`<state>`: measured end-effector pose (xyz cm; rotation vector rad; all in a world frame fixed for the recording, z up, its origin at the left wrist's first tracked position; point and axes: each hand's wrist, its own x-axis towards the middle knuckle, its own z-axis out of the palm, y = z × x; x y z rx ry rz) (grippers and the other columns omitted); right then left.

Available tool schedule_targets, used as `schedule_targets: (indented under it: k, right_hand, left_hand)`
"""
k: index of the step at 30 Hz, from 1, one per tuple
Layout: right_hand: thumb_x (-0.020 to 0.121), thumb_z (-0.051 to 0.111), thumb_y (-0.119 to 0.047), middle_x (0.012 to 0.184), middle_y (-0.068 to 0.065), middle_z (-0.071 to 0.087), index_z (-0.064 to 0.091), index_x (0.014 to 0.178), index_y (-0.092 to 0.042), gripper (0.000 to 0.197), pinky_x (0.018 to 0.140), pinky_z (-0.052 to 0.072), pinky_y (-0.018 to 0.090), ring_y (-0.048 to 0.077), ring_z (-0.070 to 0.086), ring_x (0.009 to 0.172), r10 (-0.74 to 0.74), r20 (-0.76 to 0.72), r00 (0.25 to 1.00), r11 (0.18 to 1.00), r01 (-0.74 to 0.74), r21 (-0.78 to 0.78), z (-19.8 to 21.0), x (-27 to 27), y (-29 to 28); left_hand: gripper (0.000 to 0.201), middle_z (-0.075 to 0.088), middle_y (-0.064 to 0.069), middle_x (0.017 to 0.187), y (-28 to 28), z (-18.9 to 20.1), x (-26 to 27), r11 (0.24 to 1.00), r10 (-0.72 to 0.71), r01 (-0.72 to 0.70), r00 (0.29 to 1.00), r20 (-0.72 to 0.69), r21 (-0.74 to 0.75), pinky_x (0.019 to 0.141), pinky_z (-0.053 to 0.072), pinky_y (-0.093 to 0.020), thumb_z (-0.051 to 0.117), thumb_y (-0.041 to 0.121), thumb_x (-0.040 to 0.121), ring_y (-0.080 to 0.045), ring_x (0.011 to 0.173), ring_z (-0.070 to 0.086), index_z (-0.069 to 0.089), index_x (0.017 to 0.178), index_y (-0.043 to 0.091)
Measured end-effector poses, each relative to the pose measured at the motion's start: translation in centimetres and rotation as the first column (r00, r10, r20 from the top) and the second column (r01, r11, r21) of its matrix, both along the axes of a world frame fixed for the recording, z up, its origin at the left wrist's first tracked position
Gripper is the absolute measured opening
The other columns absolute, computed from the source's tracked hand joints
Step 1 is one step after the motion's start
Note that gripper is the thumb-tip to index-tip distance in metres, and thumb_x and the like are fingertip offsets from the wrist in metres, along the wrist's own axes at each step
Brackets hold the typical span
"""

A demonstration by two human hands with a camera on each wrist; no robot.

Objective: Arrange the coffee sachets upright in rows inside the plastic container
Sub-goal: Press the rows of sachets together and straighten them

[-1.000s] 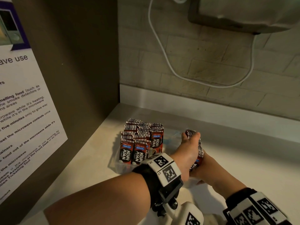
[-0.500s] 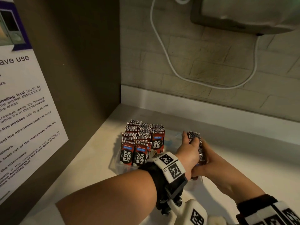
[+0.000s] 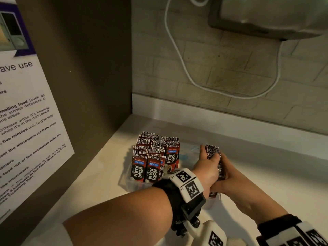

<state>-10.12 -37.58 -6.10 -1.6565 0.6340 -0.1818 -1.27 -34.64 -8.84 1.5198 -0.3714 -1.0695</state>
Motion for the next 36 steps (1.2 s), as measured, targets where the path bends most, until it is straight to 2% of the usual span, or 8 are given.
schedule_targets:
  k: [7, 11, 15, 18, 22, 26, 31, 36]
  right_hand:
    - [0.071, 0.058, 0.028, 0.102, -0.028, 0.050, -0.001, 0.146, -0.047, 0.122, 0.078, 0.057, 0.030, 0.005, 0.064, 0.094, -0.025, -0.018, 1.000, 1.000, 0.025, 0.004, 1.5, -0.1, 0.9]
    - [0.072, 0.061, 0.025, 0.104, -0.026, 0.051, 0.005, 0.149, -0.042, 0.117, 0.075, 0.056, 0.022, 0.001, 0.061, 0.094, -0.012, -0.055, 0.998, 0.999, 0.010, -0.031, 1.8, 0.0, 1.2]
    - [0.074, 0.063, 0.021, 0.131, -0.023, 0.041, 0.009, 0.148, -0.045, 0.113, 0.089, 0.051, 0.034, 0.016, 0.050, 0.121, -0.100, 0.008, 0.995, 0.995, 0.100, -0.030, 2.9, -0.4, 1.0]
    - [0.076, 0.063, 0.016, 0.146, -0.003, 0.036, 0.027, 0.146, -0.034, 0.093, 0.098, 0.042, 0.040, 0.025, 0.041, 0.132, -0.252, 0.143, 0.957, 0.954, 0.271, -0.128, 4.1, -0.6, 0.3]
    - [0.081, 0.060, 0.012, 0.118, 0.002, 0.060, 0.055, 0.120, -0.020, 0.052, 0.091, 0.046, 0.032, 0.026, 0.057, 0.113, -0.300, 0.336, 0.893, 0.878, 0.397, -0.269, 7.1, -0.5, 0.4]
    - [0.080, 0.061, 0.009, 0.104, 0.001, 0.065, 0.062, 0.102, -0.022, 0.038, 0.068, 0.049, 0.022, 0.018, 0.063, 0.086, -0.174, 0.334, 0.927, 0.856, 0.310, -0.415, 9.3, 1.3, 2.4]
    - [0.078, 0.064, 0.002, 0.109, 0.000, 0.061, 0.062, 0.114, -0.017, 0.041, 0.071, 0.042, 0.025, 0.021, 0.062, 0.094, -0.070, 0.065, 0.995, 0.773, 0.096, -0.627, 7.8, 5.6, 4.6]
    - [0.079, 0.062, 0.000, 0.136, 0.012, 0.043, 0.041, 0.138, -0.014, 0.064, 0.099, 0.043, 0.034, 0.032, 0.048, 0.123, -0.058, -0.198, 0.979, 0.656, -0.112, -0.746, 4.7, 9.0, 5.8]
  left_hand:
    - [0.080, 0.049, -0.006, 0.143, 0.9, 1.0, -0.2, 0.999, 0.023, -0.025, 0.999, -0.048, -0.039, 0.103, 0.044, -0.050, 0.048, 0.055, 0.079, -0.032, 0.123, 0.054, 0.009, 0.149, 0.050]
    - [0.067, 0.049, -0.008, 0.142, 1.2, 1.6, 0.0, 0.998, 0.062, -0.064, 0.995, -0.073, -0.025, 0.103, 0.045, -0.048, 0.045, 0.052, 0.092, -0.031, 0.122, 0.055, 0.013, 0.151, 0.044]
    - [0.092, 0.051, -0.005, 0.139, 3.0, 3.7, 0.4, 0.999, 0.042, -0.042, 0.998, -0.046, -0.005, 0.102, 0.042, -0.048, 0.049, 0.075, 0.059, -0.031, 0.122, 0.053, 0.033, 0.143, 0.040]
    - [0.059, 0.053, -0.001, 0.132, 6.2, 7.5, 1.5, 0.994, 0.043, -0.019, 0.974, 0.221, -0.111, 0.091, 0.035, -0.023, 0.059, 0.045, 0.087, -0.015, 0.118, 0.051, 0.045, 0.138, 0.020]
    - [0.017, 0.067, -0.002, 0.106, 11.2, 11.8, 5.4, 0.982, 0.097, 0.009, 0.828, 0.552, -0.188, 0.063, 0.037, -0.002, 0.059, 0.010, 0.091, -0.006, 0.087, 0.056, 0.067, 0.104, 0.018]
    - [0.023, 0.067, 0.011, 0.093, 14.7, 11.8, 9.3, 0.993, 0.116, -0.094, 0.626, 0.771, -0.072, 0.087, 0.046, -0.024, 0.070, 0.009, 0.082, -0.008, 0.094, 0.062, 0.065, 0.086, 0.031]
    - [0.028, 0.057, 0.011, 0.110, 16.4, 8.7, 9.9, 0.968, -0.176, -0.087, 0.437, 0.882, 0.236, 0.086, 0.041, -0.025, 0.074, 0.018, 0.080, -0.012, 0.106, 0.055, 0.066, 0.100, 0.037]
    - [0.065, 0.025, 0.005, 0.157, 15.9, 6.5, 8.9, 0.924, -0.355, -0.025, 0.311, 0.882, 0.381, 0.119, 0.015, -0.039, 0.069, 0.029, 0.085, -0.025, 0.146, 0.014, 0.041, 0.143, 0.038]
